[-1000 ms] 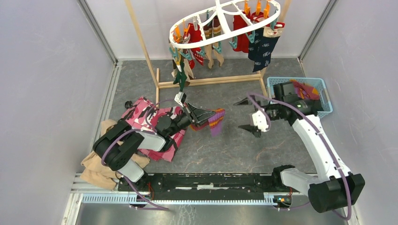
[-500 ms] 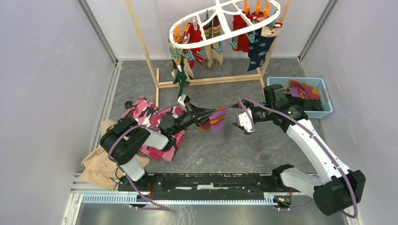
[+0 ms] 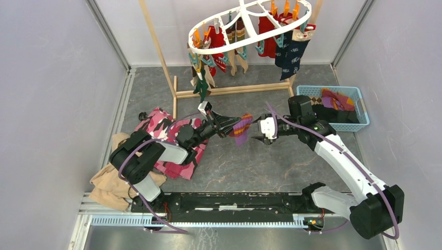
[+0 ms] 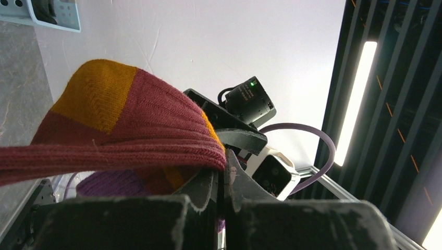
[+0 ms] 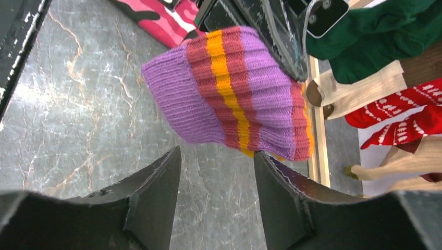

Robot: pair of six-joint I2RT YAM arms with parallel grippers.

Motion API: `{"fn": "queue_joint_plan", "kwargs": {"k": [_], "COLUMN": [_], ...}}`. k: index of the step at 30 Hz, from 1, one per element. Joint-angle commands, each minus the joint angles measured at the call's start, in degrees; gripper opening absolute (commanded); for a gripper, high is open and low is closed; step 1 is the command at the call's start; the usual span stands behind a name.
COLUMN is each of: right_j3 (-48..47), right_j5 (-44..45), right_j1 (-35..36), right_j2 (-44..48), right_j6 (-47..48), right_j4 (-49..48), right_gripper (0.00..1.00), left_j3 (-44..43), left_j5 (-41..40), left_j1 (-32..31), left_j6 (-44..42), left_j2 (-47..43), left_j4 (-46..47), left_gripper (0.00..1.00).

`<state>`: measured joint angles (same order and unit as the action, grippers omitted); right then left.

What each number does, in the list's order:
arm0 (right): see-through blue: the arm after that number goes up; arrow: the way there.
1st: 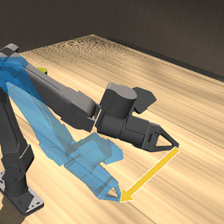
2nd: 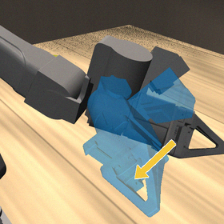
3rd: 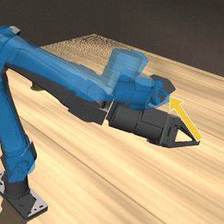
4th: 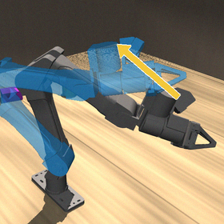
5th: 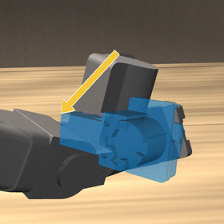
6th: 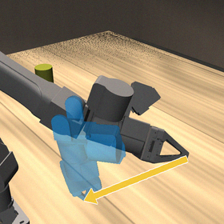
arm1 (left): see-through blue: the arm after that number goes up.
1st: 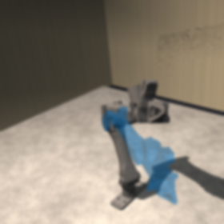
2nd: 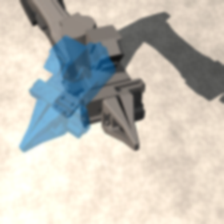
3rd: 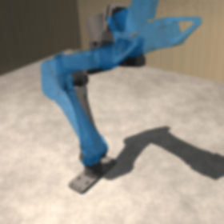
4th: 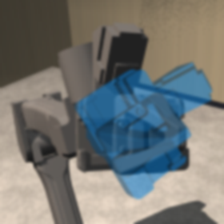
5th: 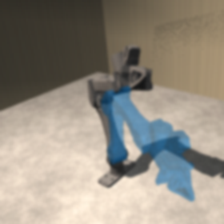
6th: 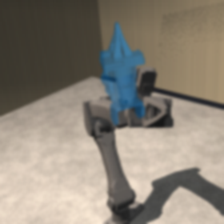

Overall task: Clip the socks to the hanger
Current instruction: Pick up the sock from the bin.

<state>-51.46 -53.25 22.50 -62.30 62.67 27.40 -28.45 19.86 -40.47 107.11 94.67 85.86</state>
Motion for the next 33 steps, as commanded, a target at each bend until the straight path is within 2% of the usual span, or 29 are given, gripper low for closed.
{"fn": "queue_joint_plan", "kwargs": {"k": [1, 9, 13, 18, 22, 28, 31, 33], "right_j3": [-1.5, -0.1, 2.2, 4.3, 6.3, 8.7, 8.9, 8.8], "right_j5": [-4.7, -6.7, -4.0, 3.5, 4.4, -4.1, -7.8, -9.2], "right_j1": [0.8, 1.2, 1.3, 0.6, -1.4, -2.7, -2.7, -2.8], "right_j2": [0.4, -0.8, -1.5, -1.7, -1.6, -1.2, -1.0, -0.8], "right_j6": [-5.0, -17.1, -28.0, -38.5, -46.0, -52.6, -54.1, -54.1], "right_j4": [-2.9, -9.3, -17.6, -24.8, -30.4, -37.0, -38.6, -38.5], "right_gripper": [0.58, 0.51, 0.52, 0.51, 0.48, 0.48, 0.40, 0.39], "left_j3": [-1.8, -2.4, -2.6, -2.1, -2.1, -2.6, -2.8, -2.7], "left_j5": [1.4, 1.8, 2.0, 2.0, 1.9, 1.9, 1.9, 1.8], "left_j1": [0.2, 0.2, 0.2, 0.2, 0.2, 0.2, 0.2, 0.2], "left_j6": [-1.5, -4.3, -5.1, -5.7, -6.1, -6.5, -6.7, -7.1], "left_j2": [-2.0, -1.9, -1.7, -1.8, -1.8, -1.4, -1.2, -1.2], "left_j4": [7.9, 5.5, 5.0, 5.0, 5.1, 5.1, 5.1, 4.9], "left_gripper": [0.02, 0.02, 0.02, 0.02, 0.02, 0.02, 0.02, 0.02]}}
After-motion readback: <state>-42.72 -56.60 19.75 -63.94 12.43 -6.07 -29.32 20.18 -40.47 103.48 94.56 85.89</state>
